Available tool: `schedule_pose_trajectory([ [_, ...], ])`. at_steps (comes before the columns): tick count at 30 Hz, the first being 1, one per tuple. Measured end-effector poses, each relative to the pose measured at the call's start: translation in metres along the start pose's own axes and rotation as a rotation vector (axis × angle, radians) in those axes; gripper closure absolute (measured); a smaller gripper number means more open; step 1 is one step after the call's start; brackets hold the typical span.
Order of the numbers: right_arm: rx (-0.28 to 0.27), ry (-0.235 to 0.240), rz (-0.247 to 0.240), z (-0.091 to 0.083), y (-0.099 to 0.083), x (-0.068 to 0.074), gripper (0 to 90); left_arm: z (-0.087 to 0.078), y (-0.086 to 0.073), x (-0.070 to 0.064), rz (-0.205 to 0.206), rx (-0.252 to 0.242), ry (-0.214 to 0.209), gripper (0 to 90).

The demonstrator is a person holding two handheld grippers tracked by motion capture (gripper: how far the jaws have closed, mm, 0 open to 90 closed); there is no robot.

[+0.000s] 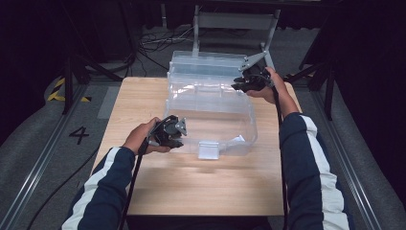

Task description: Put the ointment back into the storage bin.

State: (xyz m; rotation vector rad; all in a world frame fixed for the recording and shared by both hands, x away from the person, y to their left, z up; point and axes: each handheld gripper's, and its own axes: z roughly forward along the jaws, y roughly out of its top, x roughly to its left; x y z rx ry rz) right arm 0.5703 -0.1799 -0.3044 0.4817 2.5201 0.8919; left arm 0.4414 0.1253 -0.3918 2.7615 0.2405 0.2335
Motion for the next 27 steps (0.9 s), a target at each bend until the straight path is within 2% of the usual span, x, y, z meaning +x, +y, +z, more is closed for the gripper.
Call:
schedule_pose_trajectory([
  [7, -0.002, 0.039, -0.035, -0.002, 0.001, 0.000, 76.8, 0.000, -0.003, -0.001, -0.019, -0.014, 0.002, 77.8],
  [17, 0.024, 0.036, -0.106, 0.000, 0.011, 0.009, 82.7, 0.001, -0.004, -0.003, -0.013, -0.023, 0.011, 77.3],
  [23, 0.029, 0.034, -0.125, 0.001, 0.013, 0.010, 83.6, 0.002, -0.004, -0.005, -0.035, -0.038, 0.013, 76.8],
  [27, 0.028, 0.037, -0.117, 0.002, 0.014, 0.010, 83.9, 0.003, -0.005, -0.004, -0.047, -0.047, 0.008, 76.5],
])
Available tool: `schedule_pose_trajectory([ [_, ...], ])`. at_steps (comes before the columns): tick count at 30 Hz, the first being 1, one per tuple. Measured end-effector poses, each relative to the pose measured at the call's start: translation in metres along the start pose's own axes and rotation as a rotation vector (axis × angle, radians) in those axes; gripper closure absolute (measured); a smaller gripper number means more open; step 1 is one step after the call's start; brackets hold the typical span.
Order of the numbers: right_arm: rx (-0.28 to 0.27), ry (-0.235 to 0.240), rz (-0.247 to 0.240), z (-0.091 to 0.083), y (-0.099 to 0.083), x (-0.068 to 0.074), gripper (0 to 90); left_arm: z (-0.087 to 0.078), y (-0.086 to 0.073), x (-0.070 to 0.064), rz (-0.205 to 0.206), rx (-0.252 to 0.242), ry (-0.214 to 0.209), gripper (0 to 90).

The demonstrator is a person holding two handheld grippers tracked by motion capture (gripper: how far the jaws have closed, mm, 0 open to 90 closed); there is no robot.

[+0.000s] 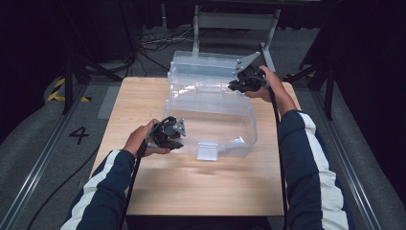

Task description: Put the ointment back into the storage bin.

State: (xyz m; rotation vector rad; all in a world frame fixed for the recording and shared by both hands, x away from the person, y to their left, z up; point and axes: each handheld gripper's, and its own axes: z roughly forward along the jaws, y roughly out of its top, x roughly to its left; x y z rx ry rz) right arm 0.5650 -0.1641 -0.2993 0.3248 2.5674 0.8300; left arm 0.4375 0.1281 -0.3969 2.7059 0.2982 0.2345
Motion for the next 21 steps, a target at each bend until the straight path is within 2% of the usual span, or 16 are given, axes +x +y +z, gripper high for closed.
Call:
schedule_pose_trajectory([
  [3, -0.003, 0.015, 0.005, 0.001, 0.000, -0.001, 84.6, 0.003, -0.001, 0.001, -0.021, -0.018, -0.015, 76.1],
  [11, 0.016, 0.036, -0.025, -0.001, 0.006, 0.000, 87.3, 0.004, 0.001, -0.002, -0.024, 0.005, 0.008, 75.2],
  [14, 0.026, 0.023, -0.029, -0.002, 0.009, 0.004, 87.4, 0.005, 0.003, -0.003, -0.026, 0.015, 0.010, 74.8],
  [21, 0.027, 0.025, -0.042, -0.006, 0.011, 0.009, 88.1, 0.005, 0.004, -0.004, -0.031, 0.030, 0.019, 74.4],
])
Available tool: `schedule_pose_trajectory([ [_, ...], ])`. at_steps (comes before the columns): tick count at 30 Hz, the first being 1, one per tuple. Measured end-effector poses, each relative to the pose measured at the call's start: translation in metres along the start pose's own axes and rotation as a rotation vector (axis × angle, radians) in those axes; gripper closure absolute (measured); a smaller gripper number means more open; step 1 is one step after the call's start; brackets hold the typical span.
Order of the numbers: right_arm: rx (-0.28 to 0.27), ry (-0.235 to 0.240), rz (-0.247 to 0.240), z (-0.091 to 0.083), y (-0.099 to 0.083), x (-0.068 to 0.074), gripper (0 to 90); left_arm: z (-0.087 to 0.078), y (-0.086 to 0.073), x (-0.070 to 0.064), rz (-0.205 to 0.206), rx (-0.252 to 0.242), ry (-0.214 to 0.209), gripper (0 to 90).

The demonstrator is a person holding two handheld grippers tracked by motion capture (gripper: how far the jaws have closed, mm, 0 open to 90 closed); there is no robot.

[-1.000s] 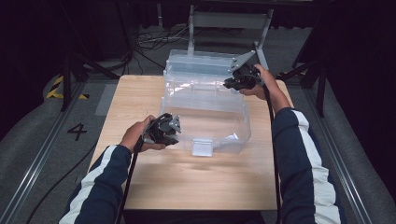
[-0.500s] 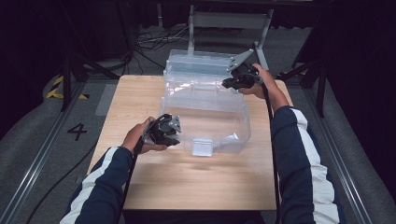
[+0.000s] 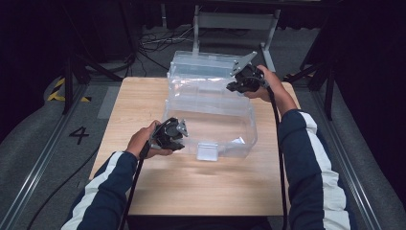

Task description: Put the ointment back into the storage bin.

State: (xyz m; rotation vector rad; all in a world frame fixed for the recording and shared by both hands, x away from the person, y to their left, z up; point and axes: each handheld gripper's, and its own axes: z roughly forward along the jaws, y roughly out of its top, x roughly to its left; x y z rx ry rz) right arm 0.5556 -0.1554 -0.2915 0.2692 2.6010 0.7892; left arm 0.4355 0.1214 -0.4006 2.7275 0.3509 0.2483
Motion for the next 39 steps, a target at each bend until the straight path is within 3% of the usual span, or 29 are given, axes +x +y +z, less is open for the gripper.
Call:
schedule_pose_trajectory([
  [26, -0.036, -0.001, -0.061, -0.021, 0.001, 0.034, 89.9, 0.001, 0.001, -0.004, -0.014, 0.016, 0.011, 72.8],
  [39, -0.037, -0.058, -0.111, -0.025, 0.000, 0.056, 89.5, 0.000, 0.000, -0.009, -0.024, 0.003, 0.026, 72.7],
])
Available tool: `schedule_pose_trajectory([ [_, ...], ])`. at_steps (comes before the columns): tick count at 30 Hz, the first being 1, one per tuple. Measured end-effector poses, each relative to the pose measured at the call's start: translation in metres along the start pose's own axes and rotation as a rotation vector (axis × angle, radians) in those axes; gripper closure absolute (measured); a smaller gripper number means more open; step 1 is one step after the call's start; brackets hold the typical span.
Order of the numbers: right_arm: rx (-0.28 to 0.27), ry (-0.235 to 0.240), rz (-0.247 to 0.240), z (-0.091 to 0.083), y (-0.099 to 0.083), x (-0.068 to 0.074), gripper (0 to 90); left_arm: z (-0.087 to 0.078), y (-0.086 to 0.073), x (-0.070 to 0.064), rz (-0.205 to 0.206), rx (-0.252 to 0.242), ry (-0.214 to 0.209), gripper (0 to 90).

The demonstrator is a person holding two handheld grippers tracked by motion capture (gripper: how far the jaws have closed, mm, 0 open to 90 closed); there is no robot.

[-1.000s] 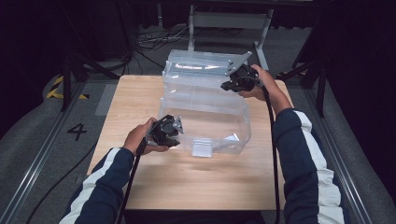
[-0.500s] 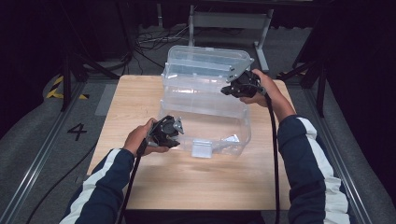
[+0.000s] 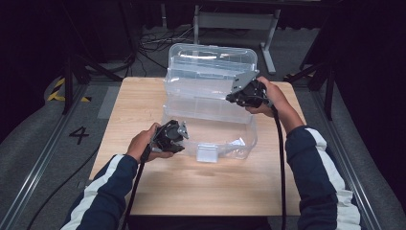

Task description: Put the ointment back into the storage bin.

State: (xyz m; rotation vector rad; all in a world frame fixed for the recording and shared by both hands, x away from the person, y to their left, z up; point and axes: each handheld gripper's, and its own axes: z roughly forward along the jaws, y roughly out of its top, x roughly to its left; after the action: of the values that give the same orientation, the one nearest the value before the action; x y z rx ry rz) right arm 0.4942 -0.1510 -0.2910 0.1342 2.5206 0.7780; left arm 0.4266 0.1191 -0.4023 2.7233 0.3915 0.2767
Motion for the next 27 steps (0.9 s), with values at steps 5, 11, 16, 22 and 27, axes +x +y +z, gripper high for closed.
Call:
schedule_pose_trajectory([
  [5, -0.017, 0.031, 0.008, -0.003, -0.001, 0.002, 89.5, -0.001, -0.001, -0.001, -0.013, -0.020, 0.000, 72.5],
  [11, 0.016, 0.029, -0.009, -0.006, 0.003, 0.012, 89.1, -0.001, -0.003, -0.002, -0.009, -0.035, 0.009, 72.4],
  [16, 0.021, 0.031, -0.005, -0.008, 0.001, 0.018, 88.8, -0.001, -0.003, -0.003, -0.020, -0.051, 0.014, 71.4],
  [22, 0.036, -0.006, -0.008, -0.007, -0.001, 0.023, 87.0, 0.000, -0.004, -0.005, -0.031, -0.096, 0.024, 71.7],
  [27, 0.037, 0.026, -0.007, -0.005, 0.000, 0.018, 87.1, 0.000, -0.004, -0.004, -0.023, -0.110, 0.026, 72.2],
])
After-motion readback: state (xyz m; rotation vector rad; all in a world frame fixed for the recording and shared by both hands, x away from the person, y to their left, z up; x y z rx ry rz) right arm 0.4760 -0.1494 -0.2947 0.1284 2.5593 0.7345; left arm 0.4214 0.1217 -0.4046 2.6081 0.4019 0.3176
